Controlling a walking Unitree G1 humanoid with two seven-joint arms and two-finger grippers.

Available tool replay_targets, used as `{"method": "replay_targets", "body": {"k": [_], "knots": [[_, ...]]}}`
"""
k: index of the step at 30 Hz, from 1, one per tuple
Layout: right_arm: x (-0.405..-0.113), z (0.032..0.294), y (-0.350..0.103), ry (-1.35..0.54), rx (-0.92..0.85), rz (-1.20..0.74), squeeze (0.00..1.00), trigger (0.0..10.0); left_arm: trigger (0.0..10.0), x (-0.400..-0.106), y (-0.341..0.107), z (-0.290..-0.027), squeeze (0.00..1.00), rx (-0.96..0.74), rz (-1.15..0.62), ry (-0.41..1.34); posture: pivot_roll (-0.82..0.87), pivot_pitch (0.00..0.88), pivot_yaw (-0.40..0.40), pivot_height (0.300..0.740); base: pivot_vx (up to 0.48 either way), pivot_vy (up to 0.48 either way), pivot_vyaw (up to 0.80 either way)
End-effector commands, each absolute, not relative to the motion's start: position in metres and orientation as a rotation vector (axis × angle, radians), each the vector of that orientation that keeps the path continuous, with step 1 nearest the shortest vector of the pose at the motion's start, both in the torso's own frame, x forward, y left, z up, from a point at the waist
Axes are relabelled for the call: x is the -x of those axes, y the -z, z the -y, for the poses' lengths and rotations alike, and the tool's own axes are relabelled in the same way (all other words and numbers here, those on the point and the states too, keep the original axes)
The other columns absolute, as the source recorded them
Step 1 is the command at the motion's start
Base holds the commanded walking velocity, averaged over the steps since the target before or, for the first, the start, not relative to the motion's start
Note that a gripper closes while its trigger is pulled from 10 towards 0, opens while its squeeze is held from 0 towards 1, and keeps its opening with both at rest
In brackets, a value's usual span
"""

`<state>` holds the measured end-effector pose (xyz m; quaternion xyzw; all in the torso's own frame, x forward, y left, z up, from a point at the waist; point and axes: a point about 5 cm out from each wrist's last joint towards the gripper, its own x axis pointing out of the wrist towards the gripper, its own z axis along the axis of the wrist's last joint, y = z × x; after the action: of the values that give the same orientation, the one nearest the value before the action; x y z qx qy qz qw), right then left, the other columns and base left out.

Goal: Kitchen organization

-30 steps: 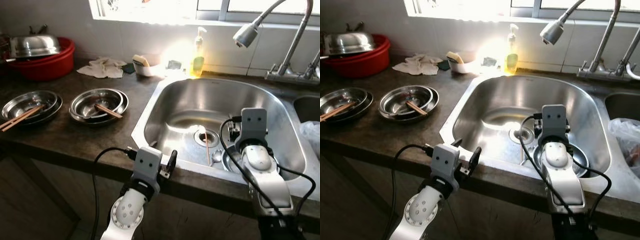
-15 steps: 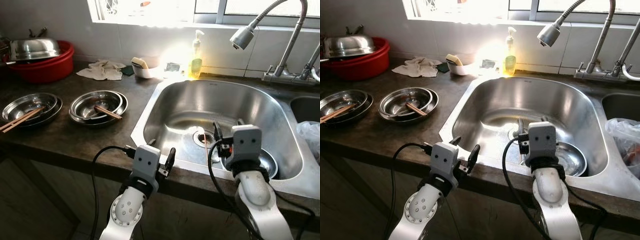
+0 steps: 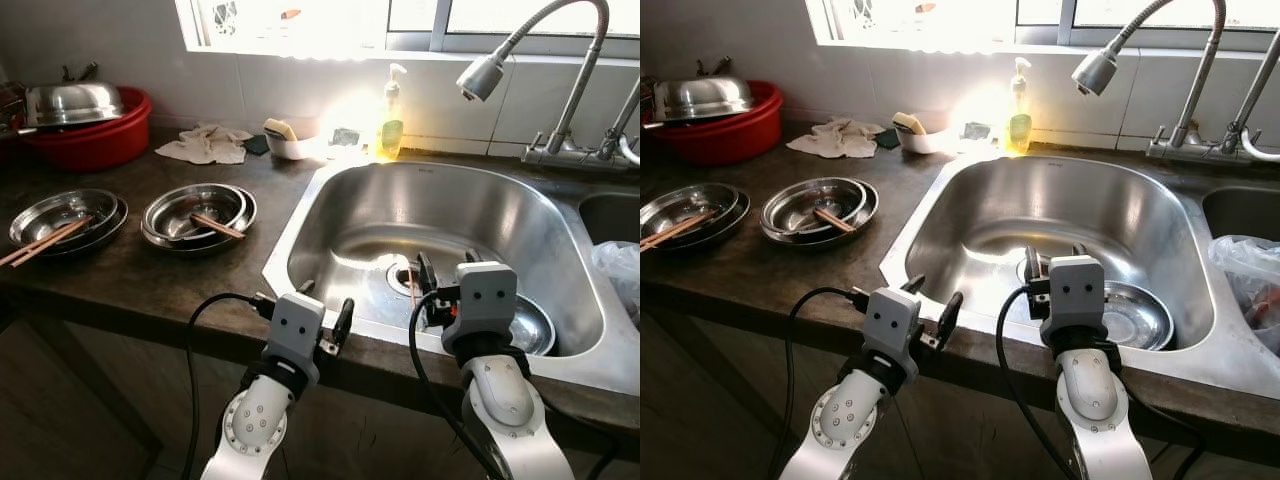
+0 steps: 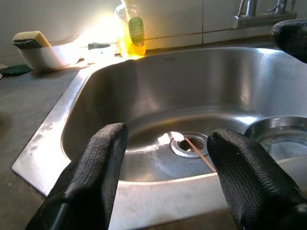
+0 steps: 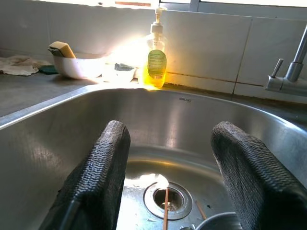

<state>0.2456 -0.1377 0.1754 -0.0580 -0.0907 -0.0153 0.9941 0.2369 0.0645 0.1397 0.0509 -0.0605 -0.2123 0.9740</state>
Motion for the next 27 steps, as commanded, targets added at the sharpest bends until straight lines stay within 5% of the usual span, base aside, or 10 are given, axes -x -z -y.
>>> {"method": "replay_targets", "body": {"k": [1, 27], "knots": [[-0.2455, 0.1366, -0.1772, 0.029, 0.113, 0.186, 0.00, 10.0, 10.0, -0.2342, -0.1364, -0.0640, 0.00, -0.108, 0.113, 0.436, 0.10, 0.000, -0.008, 0.740, -0.300, 0.000, 0.00], [-0.2489, 0.1327, -0.1739, 0.017, 0.089, 0.163, 0.00, 10.0, 10.0, -0.2328, -0.1344, -0.0641, 0.00, -0.119, 0.110, 0.450, 0.10, 0.000, -0.005, 0.740, -0.298, 0.000, 0.00]]}}
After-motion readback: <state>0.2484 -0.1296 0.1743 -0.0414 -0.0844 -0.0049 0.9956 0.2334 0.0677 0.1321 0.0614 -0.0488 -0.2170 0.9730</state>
